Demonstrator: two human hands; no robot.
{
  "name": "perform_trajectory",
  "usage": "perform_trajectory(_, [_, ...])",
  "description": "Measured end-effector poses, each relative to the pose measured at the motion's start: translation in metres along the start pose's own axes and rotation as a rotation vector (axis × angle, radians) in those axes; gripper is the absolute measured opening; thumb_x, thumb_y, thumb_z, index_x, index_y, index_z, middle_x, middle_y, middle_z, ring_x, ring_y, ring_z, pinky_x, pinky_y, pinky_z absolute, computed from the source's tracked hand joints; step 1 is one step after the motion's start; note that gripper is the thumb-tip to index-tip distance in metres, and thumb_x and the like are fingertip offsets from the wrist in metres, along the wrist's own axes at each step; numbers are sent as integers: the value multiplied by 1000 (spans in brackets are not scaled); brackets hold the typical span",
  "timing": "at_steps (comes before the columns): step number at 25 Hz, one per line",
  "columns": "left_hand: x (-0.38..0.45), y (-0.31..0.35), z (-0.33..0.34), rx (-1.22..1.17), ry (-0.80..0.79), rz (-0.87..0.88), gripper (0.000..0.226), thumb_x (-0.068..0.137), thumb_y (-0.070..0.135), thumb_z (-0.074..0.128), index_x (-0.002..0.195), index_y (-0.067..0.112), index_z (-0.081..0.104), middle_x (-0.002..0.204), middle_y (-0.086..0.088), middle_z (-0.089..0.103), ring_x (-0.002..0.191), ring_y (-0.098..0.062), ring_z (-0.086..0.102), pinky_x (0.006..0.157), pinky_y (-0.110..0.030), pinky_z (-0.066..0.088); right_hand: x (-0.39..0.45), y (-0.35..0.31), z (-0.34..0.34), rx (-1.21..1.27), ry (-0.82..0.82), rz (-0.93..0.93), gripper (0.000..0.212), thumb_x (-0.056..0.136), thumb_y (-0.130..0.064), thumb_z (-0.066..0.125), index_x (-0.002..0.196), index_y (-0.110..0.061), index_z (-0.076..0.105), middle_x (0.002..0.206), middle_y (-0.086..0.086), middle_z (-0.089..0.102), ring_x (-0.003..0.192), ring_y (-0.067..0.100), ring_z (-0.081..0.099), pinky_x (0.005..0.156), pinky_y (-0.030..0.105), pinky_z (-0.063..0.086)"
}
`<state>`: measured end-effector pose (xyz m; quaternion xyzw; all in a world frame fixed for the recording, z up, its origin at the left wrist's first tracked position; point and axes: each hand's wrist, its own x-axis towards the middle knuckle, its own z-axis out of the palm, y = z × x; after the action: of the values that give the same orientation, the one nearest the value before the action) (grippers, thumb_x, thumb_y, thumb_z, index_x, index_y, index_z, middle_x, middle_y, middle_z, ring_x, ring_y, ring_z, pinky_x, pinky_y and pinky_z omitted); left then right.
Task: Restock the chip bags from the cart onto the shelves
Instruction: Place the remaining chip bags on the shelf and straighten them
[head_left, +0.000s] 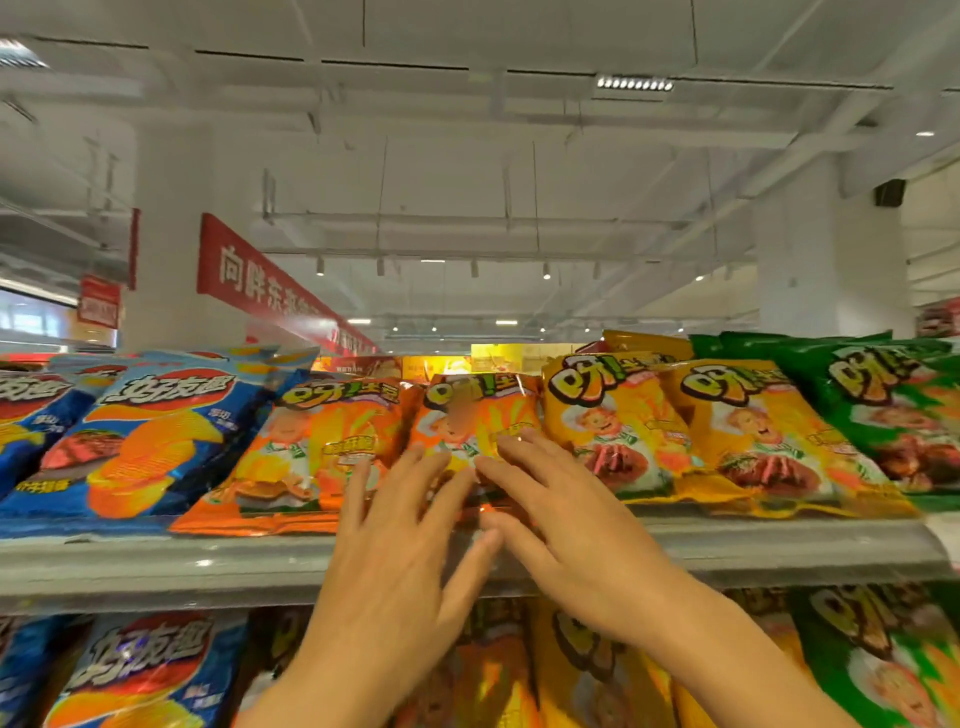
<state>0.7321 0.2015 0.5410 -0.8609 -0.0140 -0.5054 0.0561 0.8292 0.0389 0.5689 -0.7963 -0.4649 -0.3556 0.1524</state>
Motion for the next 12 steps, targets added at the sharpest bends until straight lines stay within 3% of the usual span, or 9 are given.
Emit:
perform_trajectory(4, [16, 57, 18, -72, 48, 154, 59, 98, 54, 40, 142, 18, 56, 148, -1, 51, 145, -25, 40, 119, -52, 26, -31, 42, -27, -111, 187, 112, 55, 101, -53, 27, 154, -38, 28, 163, -10, 24, 154, 14, 6, 125, 42, 3])
perform_trajectory(6, [31, 84, 24, -68, 5, 174, 63, 100, 56, 36, 147, 18, 50, 153, -1, 46, 149, -23, 33, 121, -53, 27, -47, 67, -36, -194, 119, 204, 62, 98, -60, 20, 157, -40, 15, 167, -8, 9, 155, 16, -4, 126, 46, 1])
perform_trajectory(10, [46, 116, 42, -25, -151, 124, 77, 95, 65, 8, 159, 28, 28, 166, 7, 24, 155, -16, 12, 126, -42, 6, -72, 97, -37, -151, -42, 174, 62, 101, -54, 26, 157, -42, 2, 168, -10, -6, 154, 11, -5, 126, 40, -4])
perform_trajectory(12, [45, 122, 46, 11, -179, 124, 74, 96, 63, 11, 154, 28, 40, 159, 4, 39, 149, -21, 32, 122, -44, 21, -75, 103, -41, -130, -44, 113, 61, 101, -54, 30, 157, -40, 12, 168, -9, 4, 154, 10, 4, 126, 40, -1])
